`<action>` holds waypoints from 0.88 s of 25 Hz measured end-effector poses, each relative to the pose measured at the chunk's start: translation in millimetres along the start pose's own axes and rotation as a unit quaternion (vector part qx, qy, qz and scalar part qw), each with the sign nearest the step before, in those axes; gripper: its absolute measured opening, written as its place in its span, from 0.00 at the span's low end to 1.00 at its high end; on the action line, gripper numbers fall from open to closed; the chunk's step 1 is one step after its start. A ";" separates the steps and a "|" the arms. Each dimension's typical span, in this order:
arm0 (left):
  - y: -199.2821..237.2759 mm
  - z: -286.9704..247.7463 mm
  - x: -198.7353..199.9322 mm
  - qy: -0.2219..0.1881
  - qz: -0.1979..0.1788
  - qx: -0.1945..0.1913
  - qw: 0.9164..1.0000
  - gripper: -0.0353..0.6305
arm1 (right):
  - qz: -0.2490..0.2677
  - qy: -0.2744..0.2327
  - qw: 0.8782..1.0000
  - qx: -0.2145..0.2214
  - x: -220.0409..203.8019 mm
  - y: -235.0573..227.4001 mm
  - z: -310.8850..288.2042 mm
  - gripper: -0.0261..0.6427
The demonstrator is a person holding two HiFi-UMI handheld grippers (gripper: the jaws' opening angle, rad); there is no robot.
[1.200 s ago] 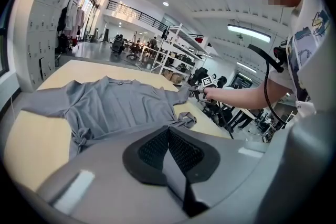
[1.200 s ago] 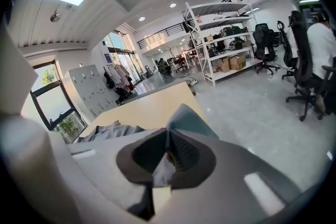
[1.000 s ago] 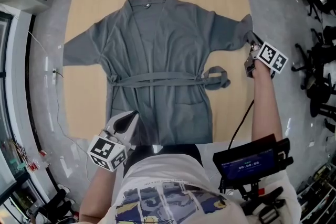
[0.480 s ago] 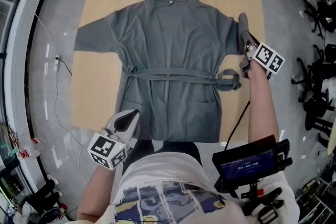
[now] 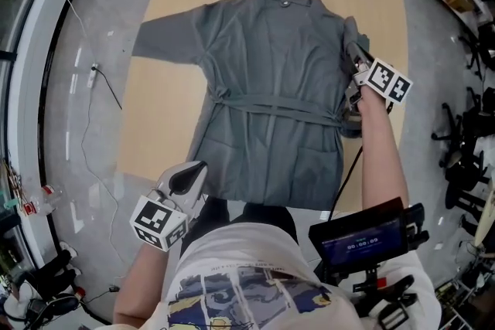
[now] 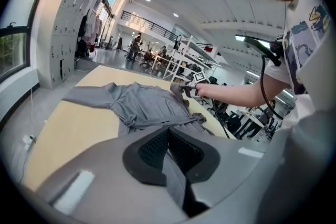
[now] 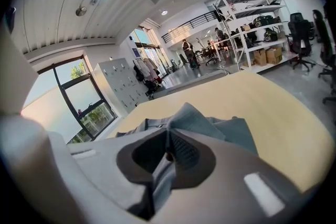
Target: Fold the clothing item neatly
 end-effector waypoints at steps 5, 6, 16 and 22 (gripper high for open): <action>5.3 17.2 -4.3 -0.004 -0.007 0.006 1.000 0.06 | 0.012 0.014 1.000 0.025 -12.0 43.0 -23.2 0.07; 6.8 20.1 -5.4 -0.005 -0.006 0.007 1.000 0.06 | 0.014 0.017 0.999 0.030 -15.0 51.2 -28.1 0.07; 19.3 48.4 -20.3 -0.005 0.004 0.014 1.000 0.06 | 0.038 0.044 0.995 0.076 -43.7 131.1 -71.1 0.07; 32.5 62.0 -26.4 -0.007 0.013 0.022 1.000 0.06 | 0.047 0.062 0.993 0.092 -65.7 163.9 -94.1 0.07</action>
Point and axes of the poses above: the fingertips, and each gripper's own axes: z backward along the fingers, y to its left, x out of its top, the point moved 3 cm from there along z, backward along the fingers, and after that the axes turned 1 degree about x, right-handed, at the moved point
